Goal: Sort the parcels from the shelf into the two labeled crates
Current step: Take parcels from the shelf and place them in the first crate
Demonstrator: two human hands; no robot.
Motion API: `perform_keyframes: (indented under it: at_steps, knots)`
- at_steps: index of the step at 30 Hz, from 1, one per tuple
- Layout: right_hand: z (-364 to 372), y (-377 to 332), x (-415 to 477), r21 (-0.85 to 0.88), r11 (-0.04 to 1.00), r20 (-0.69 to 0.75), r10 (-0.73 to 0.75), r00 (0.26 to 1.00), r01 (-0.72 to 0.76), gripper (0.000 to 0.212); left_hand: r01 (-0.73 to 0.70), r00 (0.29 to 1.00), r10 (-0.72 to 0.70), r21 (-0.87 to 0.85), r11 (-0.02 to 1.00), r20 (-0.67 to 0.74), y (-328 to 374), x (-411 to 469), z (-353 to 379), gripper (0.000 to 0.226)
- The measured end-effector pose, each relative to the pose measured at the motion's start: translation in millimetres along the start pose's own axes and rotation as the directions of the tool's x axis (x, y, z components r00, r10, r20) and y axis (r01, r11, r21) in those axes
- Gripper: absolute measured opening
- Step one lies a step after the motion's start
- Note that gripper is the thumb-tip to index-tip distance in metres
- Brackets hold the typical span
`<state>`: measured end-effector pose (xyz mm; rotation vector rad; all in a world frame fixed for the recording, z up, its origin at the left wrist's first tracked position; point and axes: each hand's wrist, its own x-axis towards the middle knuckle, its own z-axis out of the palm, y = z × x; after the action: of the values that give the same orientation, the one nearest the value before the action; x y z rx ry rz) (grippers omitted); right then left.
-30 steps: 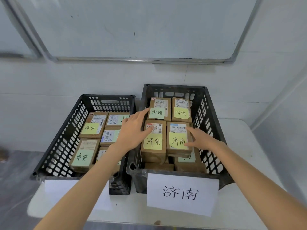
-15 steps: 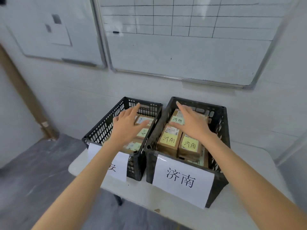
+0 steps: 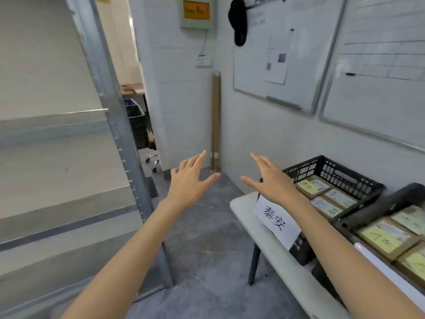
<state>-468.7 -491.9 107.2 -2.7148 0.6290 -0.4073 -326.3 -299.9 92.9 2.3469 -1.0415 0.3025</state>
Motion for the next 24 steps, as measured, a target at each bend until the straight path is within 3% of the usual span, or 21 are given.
perform_keyframes:
  at_steps: [5, 11, 24]
  knots:
    - [47.7, -116.6, 20.4, 0.071, 0.975, 0.087, -0.217, 0.972, 0.211, 0.078, 0.196, 0.977, -0.187, 0.095, 0.976, -0.102, -89.8, -52.4, -76.1, 0.076]
    - [108.2, -273.2, 17.1, 0.143, 0.886, 0.166, -0.461, 0.872, 0.441, 0.076, 0.399, 0.909, -0.361, 0.186, 0.898, -0.207, -199.6, -140.4, -171.1, 0.078]
    - [233.6, -602.2, -52.5, 0.283, 0.687, 0.133, -0.719, 0.682, 0.669, 0.071, 0.655, 0.746, -0.531, 0.299, 0.693, -0.402, -393.3, -328.3, -362.5, 0.074]
